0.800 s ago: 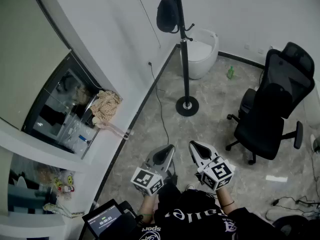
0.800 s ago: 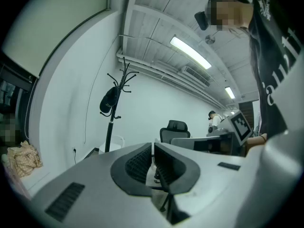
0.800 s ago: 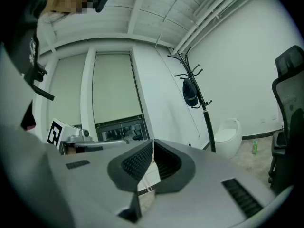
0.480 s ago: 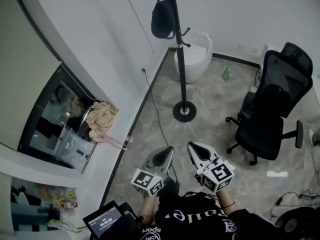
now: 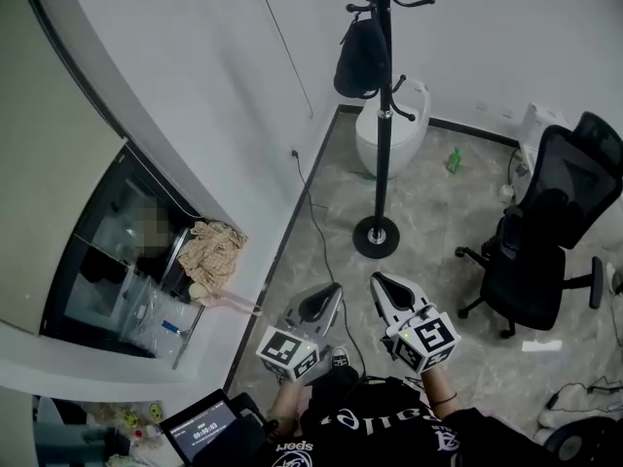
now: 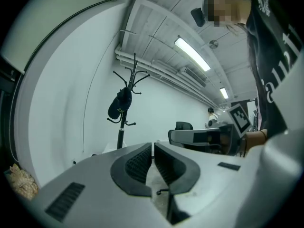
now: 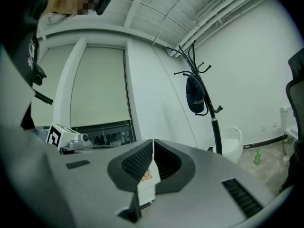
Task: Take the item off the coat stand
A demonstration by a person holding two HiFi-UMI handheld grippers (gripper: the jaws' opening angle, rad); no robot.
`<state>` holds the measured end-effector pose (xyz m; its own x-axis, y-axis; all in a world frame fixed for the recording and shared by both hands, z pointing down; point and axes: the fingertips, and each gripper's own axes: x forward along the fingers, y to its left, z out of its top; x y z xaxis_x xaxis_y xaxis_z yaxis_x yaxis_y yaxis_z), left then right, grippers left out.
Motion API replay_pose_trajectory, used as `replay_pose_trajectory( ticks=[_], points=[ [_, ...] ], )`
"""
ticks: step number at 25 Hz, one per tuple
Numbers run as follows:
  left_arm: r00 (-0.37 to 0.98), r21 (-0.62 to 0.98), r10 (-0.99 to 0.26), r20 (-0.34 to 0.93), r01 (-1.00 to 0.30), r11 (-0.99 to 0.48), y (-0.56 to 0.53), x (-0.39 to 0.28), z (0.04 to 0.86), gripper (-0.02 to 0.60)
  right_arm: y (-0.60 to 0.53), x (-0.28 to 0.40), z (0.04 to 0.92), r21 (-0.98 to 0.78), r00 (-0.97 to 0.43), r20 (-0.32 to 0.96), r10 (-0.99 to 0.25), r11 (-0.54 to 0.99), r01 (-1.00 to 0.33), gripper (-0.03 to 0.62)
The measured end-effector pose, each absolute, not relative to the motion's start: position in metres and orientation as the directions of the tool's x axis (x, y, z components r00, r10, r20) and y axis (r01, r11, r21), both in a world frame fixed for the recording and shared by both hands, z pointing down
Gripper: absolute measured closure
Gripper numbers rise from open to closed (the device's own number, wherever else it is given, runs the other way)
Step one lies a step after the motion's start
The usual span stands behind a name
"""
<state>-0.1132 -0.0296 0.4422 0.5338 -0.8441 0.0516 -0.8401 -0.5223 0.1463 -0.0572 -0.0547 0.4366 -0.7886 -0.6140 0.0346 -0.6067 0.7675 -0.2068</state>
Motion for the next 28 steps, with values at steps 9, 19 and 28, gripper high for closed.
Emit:
replay_pose_trajectory(
  ticks=[9,19,28],
  points=[
    [0.585,0.167,-0.81,0.024,-0.802,-0.574,-0.078,-0.175,0.441,0.578,-0.088,-0.114,0.438,-0.186,-0.744,0.046,-0.667,0.726,-0.662,0.572],
    [0.667,0.219,-0.744,0.029,-0.731,-0.647,-0.106,-0.154,0.455,0.578,-0.116,-0.092,0.448,-0.173,-0.681,0.107,-0.724,0.661,-0.73,0.572],
    [0.635,0.198,-0.771,0.048,-0.762,-0.616,-0.167,-0.148,0.458,0.578,-0.19,-0.072,0.452,-0.209,-0.689,0.105,-0.717,0.661,-0.721,0.572]
  ],
)
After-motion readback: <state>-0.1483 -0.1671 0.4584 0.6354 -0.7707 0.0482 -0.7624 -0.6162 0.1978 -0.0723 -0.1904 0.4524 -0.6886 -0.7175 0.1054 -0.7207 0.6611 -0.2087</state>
